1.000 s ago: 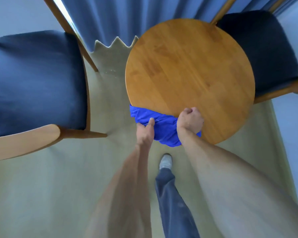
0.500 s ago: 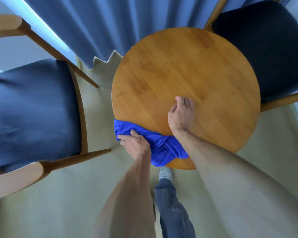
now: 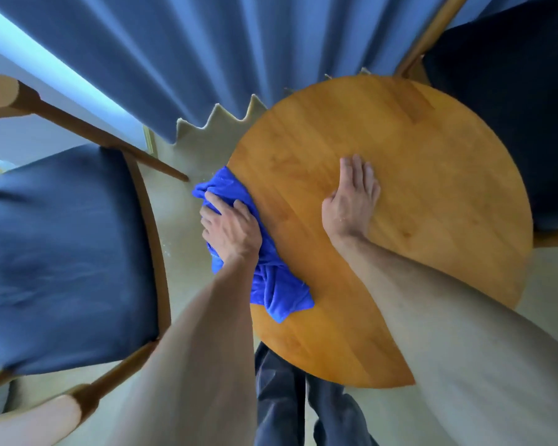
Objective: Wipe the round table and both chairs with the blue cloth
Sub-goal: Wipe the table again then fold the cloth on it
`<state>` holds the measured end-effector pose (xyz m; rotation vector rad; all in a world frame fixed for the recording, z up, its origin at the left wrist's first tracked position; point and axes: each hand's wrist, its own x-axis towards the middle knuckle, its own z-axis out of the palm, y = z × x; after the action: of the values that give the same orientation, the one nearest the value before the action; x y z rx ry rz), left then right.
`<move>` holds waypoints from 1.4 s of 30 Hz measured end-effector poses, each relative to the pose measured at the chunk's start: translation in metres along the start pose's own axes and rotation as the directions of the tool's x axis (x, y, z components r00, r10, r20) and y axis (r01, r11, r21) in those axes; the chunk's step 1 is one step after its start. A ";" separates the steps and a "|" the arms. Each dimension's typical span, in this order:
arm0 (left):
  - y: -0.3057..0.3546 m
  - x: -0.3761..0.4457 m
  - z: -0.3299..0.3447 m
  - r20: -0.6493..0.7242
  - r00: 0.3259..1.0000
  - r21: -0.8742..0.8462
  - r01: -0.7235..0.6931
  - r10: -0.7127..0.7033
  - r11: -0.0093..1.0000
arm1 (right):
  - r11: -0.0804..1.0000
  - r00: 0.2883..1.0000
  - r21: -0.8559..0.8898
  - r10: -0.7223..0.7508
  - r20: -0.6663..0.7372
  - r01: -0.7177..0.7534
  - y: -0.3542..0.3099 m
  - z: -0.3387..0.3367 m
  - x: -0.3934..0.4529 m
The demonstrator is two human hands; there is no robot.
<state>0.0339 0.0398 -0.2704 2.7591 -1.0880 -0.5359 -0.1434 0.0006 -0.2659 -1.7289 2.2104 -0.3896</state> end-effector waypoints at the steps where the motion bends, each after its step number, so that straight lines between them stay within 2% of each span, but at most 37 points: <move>1: 0.012 0.011 0.000 0.002 1.000 0.018 -0.028 0.028 0.999 | 1.000 1.000 -0.003 0.007 -0.009 -0.007 -0.002 -0.001 0.014; 5: 0.061 0.052 -0.001 0.055 0.984 0.090 -0.172 0.167 0.981 | 0.999 0.999 -0.014 0.029 -0.030 -0.029 0.002 -0.007 0.064; 10: 0.135 0.087 0.007 0.131 0.919 0.168 -0.390 0.372 0.905 | 0.982 0.977 0.061 0.184 -0.108 -0.178 0.011 -0.017 0.110; 13: 0.187 0.094 0.020 0.179 0.856 0.212 -0.516 0.486 0.830 | 0.989 0.987 0.062 0.142 -0.076 -0.137 0.027 -0.023 0.114; 15: 0.226 0.090 0.032 0.233 0.789 0.224 -0.613 0.569 0.758 | 0.992 0.991 0.025 0.123 -0.056 -0.122 0.042 -0.025 0.111; 17: 0.264 0.079 0.045 0.270 0.708 0.225 -0.705 0.653 0.672 | 0.971 0.965 0.044 0.240 -0.100 -0.237 0.055 -0.028 0.106; 19: 0.295 0.061 0.059 0.299 0.621 0.222 -0.784 0.724 0.580 | 0.923 0.908 0.105 0.384 -0.167 -0.371 0.071 -0.034 0.104; 21: 0.317 0.036 0.074 0.328 0.523 0.203 -0.852 0.787 0.482 | 0.884 0.855 0.125 0.467 -0.226 -0.450 0.098 -0.044 0.103; 26: 0.343 -0.038 0.105 0.408 0.271 0.095 -0.962 0.872 0.255 | 0.784 0.709 0.177 0.616 -0.345 -0.595 0.180 -0.079 0.088; 28: 0.339 -0.065 0.114 0.419 0.191 0.085 -0.982 0.888 0.170 | 0.735 0.648 0.248 0.676 -0.351 -0.632 0.203 -0.088 0.077; 30: 0.328 -0.081 0.117 0.410 0.129 0.088 -0.991 0.903 0.102 | 0.708 0.621 0.275 0.704 -0.344 -0.650 0.216 -0.097 0.067; 32: 0.313 -0.090 0.114 0.411 0.085 0.070 -0.996 0.907 0.061 | 0.731 0.652 0.251 0.681 -0.333 -0.634 0.223 -0.105 0.057; 35: 0.290 -0.106 0.109 0.447 0.057 0.029 -0.998 0.893 0.049 | 0.838 0.787 0.146 0.545 -0.291 -0.526 0.227 -0.112 0.048; 38: 0.259 -0.133 0.103 0.476 0.091 -0.019 -0.993 0.875 0.114 | 0.888 0.873 0.043 0.459 -0.165 -0.459 0.220 -0.113 0.048; 42: 0.207 -0.172 0.092 0.469 0.148 -0.036 -0.982 0.871 0.187 | 0.888 0.891 -0.079 0.453 -0.016 -0.453 0.217 -0.112 0.035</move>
<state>-0.2485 0.0061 -0.2578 1.3885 -2.8217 -0.7166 -0.3882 0.0209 -0.2517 -1.1800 2.5596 -0.1838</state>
